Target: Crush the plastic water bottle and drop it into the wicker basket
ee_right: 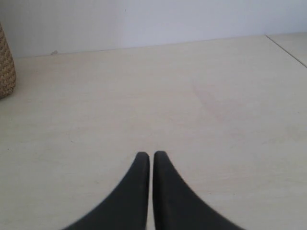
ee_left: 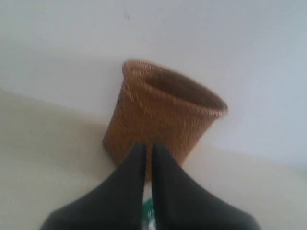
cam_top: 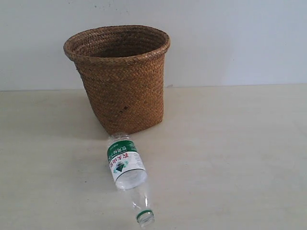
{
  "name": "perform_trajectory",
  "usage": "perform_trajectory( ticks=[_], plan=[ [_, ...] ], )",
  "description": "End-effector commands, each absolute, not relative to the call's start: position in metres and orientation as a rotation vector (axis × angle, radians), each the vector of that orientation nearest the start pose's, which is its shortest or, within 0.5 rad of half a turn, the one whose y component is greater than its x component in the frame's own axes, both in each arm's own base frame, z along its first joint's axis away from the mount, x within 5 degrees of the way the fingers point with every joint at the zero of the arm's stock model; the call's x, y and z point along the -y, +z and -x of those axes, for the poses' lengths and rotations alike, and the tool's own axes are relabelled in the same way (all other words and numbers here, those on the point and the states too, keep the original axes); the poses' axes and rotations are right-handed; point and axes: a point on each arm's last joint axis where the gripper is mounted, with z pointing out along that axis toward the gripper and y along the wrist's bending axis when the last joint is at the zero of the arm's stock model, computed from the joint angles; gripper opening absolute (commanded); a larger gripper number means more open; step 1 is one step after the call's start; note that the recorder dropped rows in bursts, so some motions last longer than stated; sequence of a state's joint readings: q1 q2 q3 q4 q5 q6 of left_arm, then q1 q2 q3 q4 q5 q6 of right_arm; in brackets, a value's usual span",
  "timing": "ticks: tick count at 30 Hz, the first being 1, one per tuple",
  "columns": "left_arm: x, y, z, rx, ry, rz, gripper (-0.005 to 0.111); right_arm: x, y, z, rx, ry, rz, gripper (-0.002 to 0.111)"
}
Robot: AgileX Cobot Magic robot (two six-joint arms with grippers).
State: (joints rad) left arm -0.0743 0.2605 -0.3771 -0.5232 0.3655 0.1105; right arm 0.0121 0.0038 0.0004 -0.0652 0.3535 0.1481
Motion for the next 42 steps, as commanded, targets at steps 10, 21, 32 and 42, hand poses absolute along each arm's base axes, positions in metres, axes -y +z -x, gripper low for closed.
perform_trajectory(
  ticks=[10,21,32,42],
  plan=[
    [0.070,0.231,-0.172,-2.366,-0.915,-0.202,0.004,0.002,0.182,-0.053,-1.829,0.041,-0.083,0.000],
    [0.114,0.184,-0.195,-2.456,-1.154,-0.241,0.004,0.002,0.182,-0.053,-1.829,0.041,-0.083,0.000],
    [0.140,0.171,-0.192,-2.523,-1.023,-0.203,0.004,0.002,0.182,-0.053,-1.829,0.041,-0.083,0.000],
    [0.162,0.155,-0.186,-2.584,-1.004,-0.224,0.005,0.002,0.182,-0.053,-1.829,0.042,-0.085,0.000]
  ],
)
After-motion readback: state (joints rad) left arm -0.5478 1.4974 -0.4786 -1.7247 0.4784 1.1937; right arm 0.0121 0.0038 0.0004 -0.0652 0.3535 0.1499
